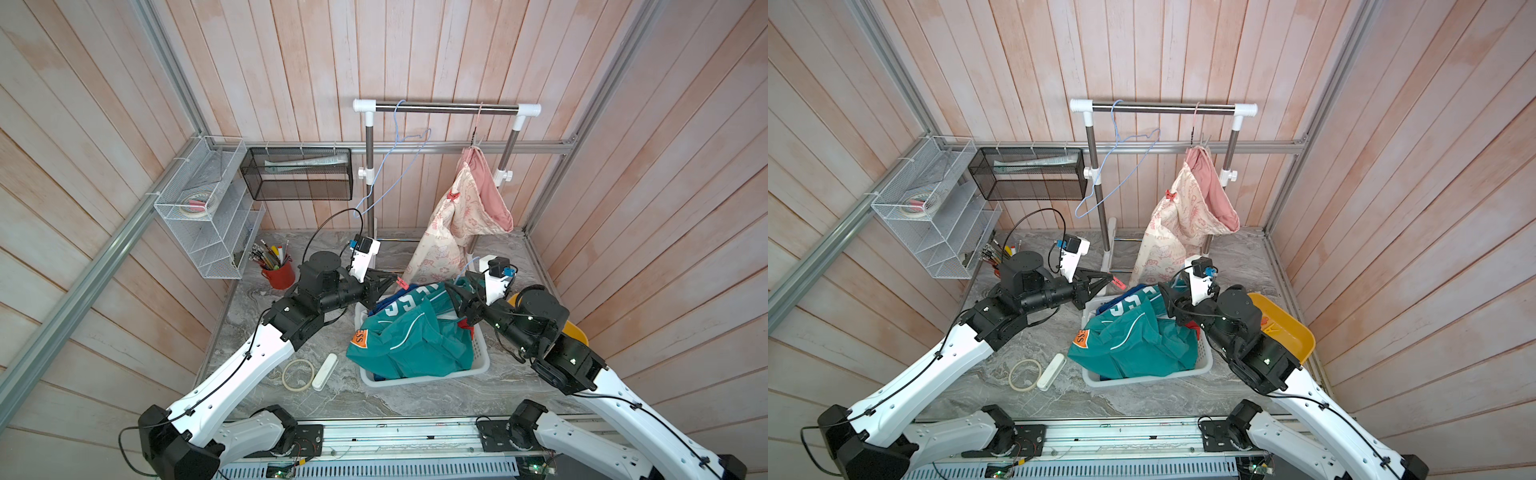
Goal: Remove the clothespins securing jackets to the hanger
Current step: Place the hanger in the basket, then place the clothespin in the storage box.
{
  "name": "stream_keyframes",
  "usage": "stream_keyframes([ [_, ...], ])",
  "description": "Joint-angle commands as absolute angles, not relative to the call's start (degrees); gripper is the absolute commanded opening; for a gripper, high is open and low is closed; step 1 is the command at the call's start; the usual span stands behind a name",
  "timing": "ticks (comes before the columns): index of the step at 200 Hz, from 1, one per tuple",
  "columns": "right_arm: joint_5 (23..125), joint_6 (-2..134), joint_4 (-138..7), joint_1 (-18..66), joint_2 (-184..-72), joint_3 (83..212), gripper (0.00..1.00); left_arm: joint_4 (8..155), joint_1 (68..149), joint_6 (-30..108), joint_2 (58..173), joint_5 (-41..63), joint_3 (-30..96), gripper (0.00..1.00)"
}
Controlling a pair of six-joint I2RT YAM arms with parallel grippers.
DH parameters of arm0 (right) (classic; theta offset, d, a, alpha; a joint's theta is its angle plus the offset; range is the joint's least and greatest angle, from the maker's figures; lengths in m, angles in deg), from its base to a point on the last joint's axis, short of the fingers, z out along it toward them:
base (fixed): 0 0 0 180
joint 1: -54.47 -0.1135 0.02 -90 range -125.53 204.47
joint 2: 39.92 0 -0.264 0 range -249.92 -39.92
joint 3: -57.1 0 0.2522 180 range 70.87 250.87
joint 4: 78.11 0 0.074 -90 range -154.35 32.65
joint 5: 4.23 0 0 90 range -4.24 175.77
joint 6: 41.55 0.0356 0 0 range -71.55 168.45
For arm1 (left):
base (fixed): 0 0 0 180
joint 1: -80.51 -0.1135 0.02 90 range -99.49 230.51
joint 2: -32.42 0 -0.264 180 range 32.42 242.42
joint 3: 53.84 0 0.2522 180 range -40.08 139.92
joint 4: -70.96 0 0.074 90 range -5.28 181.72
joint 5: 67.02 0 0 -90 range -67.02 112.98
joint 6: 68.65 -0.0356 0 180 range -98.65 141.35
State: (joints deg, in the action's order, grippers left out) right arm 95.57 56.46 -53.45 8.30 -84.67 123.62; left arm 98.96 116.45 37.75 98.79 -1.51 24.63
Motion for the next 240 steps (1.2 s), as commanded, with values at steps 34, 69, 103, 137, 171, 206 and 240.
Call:
stream_keyframes([
  [34, 97.23, 49.06, -51.53, 3.41, -94.78, 128.61, 0.72, 100.81, 116.16, 38.26, 100.28, -7.29, 26.63, 0.0],
  [69, 92.41, 46.02, -52.89, 3.4, -101.49, 132.62, 0.72, 101.11, 116.18, 37.34, 100.5, -8.23, 26.21, 0.0],
  [103, 87.27, 45.31, -53.14, 3.29, -104.93, 134.48, 0.71, 101.58, 116.28, 36.41, 100.48, -7.99, 26.28, 0.0],
  [137, 87.85, 45.53, -52.6, 3.23, -105.77, 134.95, 0.68, 102.21, 116.28, 35.4, 100.66, -4.63, 26.37, 0.0],
  [171, 89.79, 45.67, -53.3, 3.22, -102.35, 133.0, 0.7, 103.71, 116.27, 34.63, 100.63, -0.66, 26.92, 0.0],
  [206, 83.85, 46.88, -52.1, 3.15, -103.23, 133.98, 0.71, 103.79, 116.25, 34.5, 101.21, 0.94, 27.33, 0.0],
  [240, 83.24, 46.51, -51.07, 2.27, -106.37, 134.96, 0.69, 103.19, 116.27, 35.01, 101.09, -0.59, 27.65, 0.0],
])
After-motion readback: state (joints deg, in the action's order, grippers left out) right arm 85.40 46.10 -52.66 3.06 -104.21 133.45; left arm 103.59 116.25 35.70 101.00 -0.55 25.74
